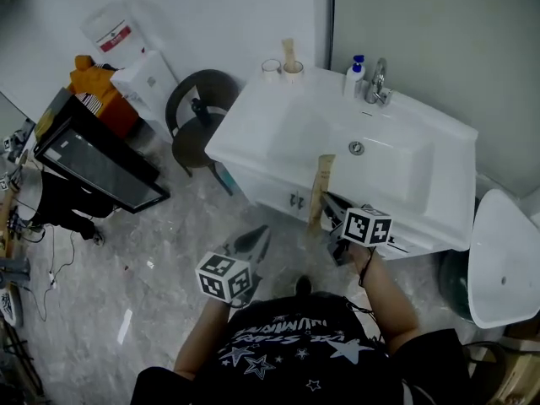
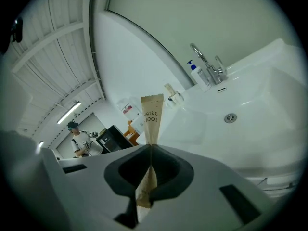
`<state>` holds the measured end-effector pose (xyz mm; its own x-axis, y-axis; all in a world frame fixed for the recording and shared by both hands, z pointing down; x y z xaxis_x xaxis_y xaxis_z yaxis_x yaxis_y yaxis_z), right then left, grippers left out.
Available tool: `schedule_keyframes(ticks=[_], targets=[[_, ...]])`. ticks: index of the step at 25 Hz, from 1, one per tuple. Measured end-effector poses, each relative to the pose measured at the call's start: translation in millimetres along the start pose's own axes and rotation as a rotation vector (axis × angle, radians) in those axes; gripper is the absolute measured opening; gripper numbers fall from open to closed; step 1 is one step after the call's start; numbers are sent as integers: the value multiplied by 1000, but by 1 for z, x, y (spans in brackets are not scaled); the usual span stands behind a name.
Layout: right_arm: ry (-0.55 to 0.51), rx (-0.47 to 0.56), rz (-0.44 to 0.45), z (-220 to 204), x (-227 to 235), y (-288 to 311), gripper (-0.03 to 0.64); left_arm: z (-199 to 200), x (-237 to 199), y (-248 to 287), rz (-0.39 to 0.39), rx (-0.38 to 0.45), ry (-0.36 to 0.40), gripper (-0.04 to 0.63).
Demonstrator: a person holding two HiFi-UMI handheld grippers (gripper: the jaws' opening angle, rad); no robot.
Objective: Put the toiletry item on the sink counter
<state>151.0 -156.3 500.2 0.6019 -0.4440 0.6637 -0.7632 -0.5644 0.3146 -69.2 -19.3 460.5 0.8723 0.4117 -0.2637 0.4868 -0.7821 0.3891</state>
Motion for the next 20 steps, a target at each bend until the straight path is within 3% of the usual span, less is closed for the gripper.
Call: schedule_keyframes(ticks=[5, 11, 20], targets=[[26, -26, 33, -1, 3, 12, 18, -2, 2, 1, 30, -3, -21, 20], [-60, -78, 8, -6, 4, 14, 19, -1, -10, 5, 62, -8, -45, 21], [32, -40, -30, 6, 23, 25, 18, 26, -28, 48, 3, -11, -10, 20]])
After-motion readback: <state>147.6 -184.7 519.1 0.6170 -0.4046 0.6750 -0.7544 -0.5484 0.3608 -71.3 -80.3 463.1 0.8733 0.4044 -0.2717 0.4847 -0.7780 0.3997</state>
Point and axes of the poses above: the fingertips, and each gripper's own axes: y forward along the fingers, x to its right, z out of its top, the point moved 8 cm from there along -y, backward along the fingers, and after that the axes turned 3 degrees about y, right-handed, at the moved point
